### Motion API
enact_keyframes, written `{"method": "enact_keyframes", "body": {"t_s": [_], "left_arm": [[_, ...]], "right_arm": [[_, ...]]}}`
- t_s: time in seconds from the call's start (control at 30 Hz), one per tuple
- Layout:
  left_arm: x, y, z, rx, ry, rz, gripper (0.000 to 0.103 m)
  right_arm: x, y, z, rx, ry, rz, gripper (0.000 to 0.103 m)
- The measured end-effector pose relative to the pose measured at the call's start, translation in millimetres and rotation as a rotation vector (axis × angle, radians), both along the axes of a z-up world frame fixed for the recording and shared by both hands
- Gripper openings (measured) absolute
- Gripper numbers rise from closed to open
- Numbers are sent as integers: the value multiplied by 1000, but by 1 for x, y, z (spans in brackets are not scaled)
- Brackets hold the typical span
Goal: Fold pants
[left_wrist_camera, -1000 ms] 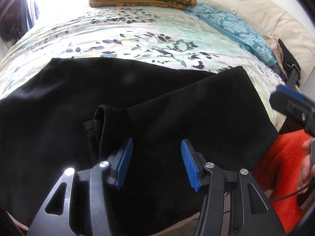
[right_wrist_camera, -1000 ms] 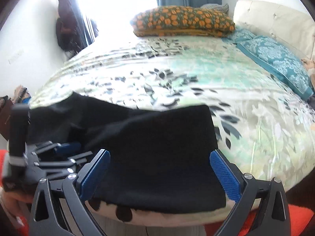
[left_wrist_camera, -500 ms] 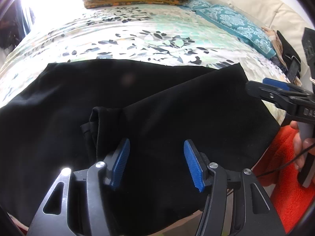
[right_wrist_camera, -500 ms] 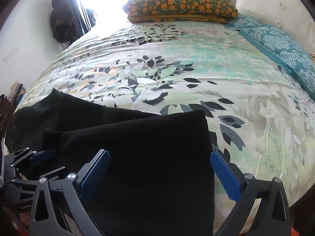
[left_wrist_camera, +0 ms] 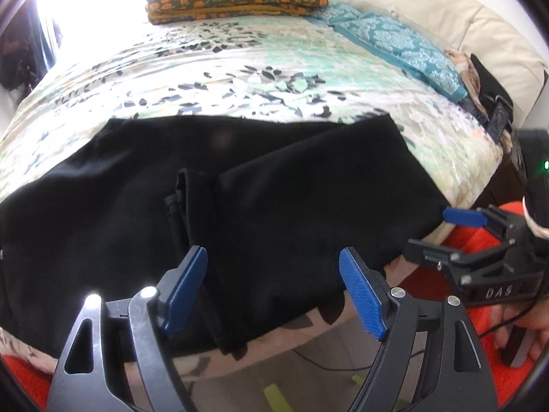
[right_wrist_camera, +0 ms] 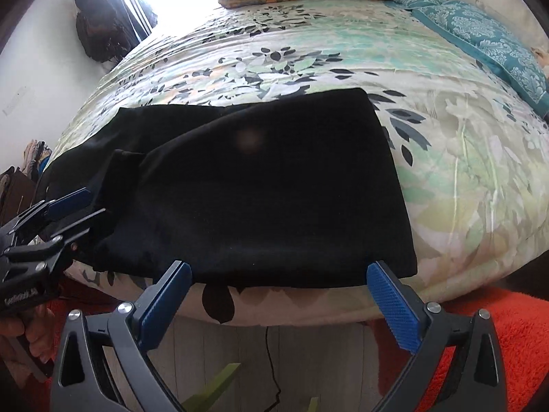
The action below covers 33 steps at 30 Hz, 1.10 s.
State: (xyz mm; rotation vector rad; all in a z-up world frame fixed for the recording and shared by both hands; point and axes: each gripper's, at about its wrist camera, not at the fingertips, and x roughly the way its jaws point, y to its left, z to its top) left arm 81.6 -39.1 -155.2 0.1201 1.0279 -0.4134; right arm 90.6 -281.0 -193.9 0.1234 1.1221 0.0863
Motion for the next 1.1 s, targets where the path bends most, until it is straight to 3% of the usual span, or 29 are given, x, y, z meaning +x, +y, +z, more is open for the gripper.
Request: {"method": "enact_keyframes", "body": {"t_s": [0.1,0.27,0.33,0.47,0.57,0.7,0.8,1.1], "left_arm": [[-1,0,-16,78,18,7,81],[2,15,-8,29,25,74,82],[2,15,-8,47,19,86,91],[8,13,-26,90,89,99,91],[5,17,-19,63,80,122,91],[1,16,-5,89,16,120,91],[1,19,-1,83,13,133,91],[-5,20,4,134,-21,132,91]], "right_arm": [[-2,0,3,-5,-16,-13,102],[-10,1,25,-10,-111,-18,102],[-6,2,15,-21,-66,-16,102],[0,4,-11,-42,47,-12,103],[-4,2,3,-34,-20,-22,102],[-15,-2,28,-28,-148,-41,102],[-16,-3,39,-24,-209,-58,102],[-10,5,34,-56,-207,-53,102]]}}
